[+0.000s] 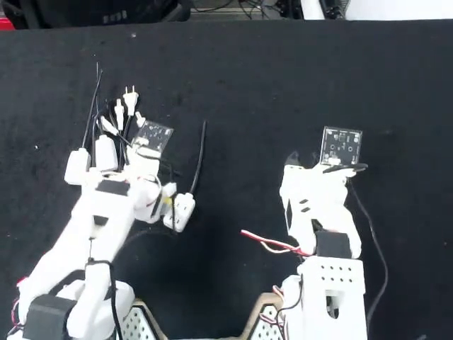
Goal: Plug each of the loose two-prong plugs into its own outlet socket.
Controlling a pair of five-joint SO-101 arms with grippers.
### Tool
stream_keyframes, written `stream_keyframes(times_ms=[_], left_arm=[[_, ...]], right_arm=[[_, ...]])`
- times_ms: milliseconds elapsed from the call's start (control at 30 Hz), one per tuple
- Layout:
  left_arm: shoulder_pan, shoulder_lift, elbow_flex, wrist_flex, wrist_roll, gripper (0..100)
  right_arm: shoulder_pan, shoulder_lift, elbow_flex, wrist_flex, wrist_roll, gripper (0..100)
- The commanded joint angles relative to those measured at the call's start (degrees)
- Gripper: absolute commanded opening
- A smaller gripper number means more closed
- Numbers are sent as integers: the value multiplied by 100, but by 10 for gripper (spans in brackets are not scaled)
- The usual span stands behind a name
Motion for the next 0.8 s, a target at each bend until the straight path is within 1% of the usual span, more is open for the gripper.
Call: stream_keyframes(times_ms=[0, 100, 200, 267, 300, 400, 533, 567, 633, 700, 767], left_arm=[[620, -88, 66, -237, 703, 216], [1481, -88, 40, -281, 1178, 220], [2396, -79, 31, -281, 1345, 220], [2809, -88, 31, -273, 1380, 220], [2897, -88, 31, -273, 1371, 220], [2747, -88, -92, -246, 1345, 218], [1930, -97, -637, -246, 1389, 216], [1701, -44, -813, -281, 1503, 216], [1358, 18, -1033, -457, 2180, 220], [1314, 193, -1015, -923, 2822, 221], [1429, 484, -1015, -1380, 2980, 221]], right_arm=[[-44, 4, -66, -141, -35, 120], [-44, 4, -66, -141, -35, 120], [-44, 4, -57, -141, -35, 120], [-44, 4, -57, -141, -35, 120], [-44, 4, -57, -141, -35, 120], [-44, 4, -57, -141, -35, 120], [-44, 4, -57, -141, -35, 120], [-44, 4, -57, -141, -35, 120], [-44, 4, -66, -141, -35, 120], [-44, 4, -66, -141, -35, 120], [-53, 4, -66, -141, -35, 120]])
